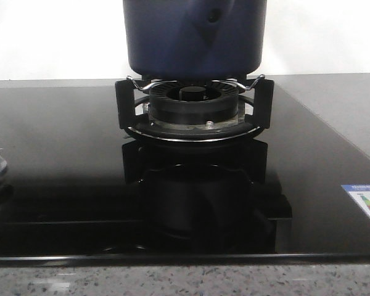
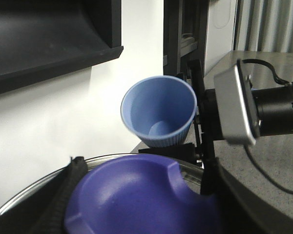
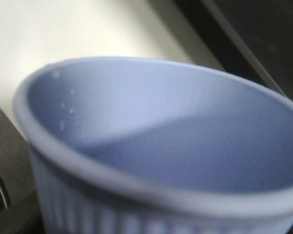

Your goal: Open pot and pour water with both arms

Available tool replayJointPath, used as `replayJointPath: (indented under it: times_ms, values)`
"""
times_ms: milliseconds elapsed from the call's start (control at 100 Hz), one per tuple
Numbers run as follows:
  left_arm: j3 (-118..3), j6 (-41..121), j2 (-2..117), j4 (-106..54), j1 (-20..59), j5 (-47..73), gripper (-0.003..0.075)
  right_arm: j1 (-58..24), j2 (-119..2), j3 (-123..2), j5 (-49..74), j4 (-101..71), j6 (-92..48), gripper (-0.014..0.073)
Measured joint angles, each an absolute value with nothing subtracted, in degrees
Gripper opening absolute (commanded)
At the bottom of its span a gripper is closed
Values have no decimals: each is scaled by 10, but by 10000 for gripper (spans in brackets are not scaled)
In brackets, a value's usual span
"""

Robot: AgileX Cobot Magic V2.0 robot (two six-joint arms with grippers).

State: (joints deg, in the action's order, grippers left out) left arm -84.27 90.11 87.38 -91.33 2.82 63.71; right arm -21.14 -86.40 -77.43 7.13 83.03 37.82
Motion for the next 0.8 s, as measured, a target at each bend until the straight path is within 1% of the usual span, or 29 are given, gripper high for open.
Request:
replayJointPath:
  times_ms: [130, 250, 420, 540, 670, 800]
  values:
    - [-843, 901, 874, -916, 46, 628, 252, -211, -847, -774, 96, 822, 468, 279]
    - [-843, 901, 874, -916, 65, 618, 252, -211, -833, -774, 156, 816, 535, 279]
    - [-843, 901, 874, -916, 83, 604, 252, -209, -807, -755, 324, 803, 626, 279]
    - [-843, 901, 874, -916, 101, 584, 252, -190, -787, -713, 402, 801, 658, 279]
    - [-843, 908, 874, -916, 118, 559, 252, -163, -763, -640, 403, 816, 694, 279]
    - [-843, 922, 874, -916, 134, 544, 252, -140, -742, -553, 346, 908, 814, 279]
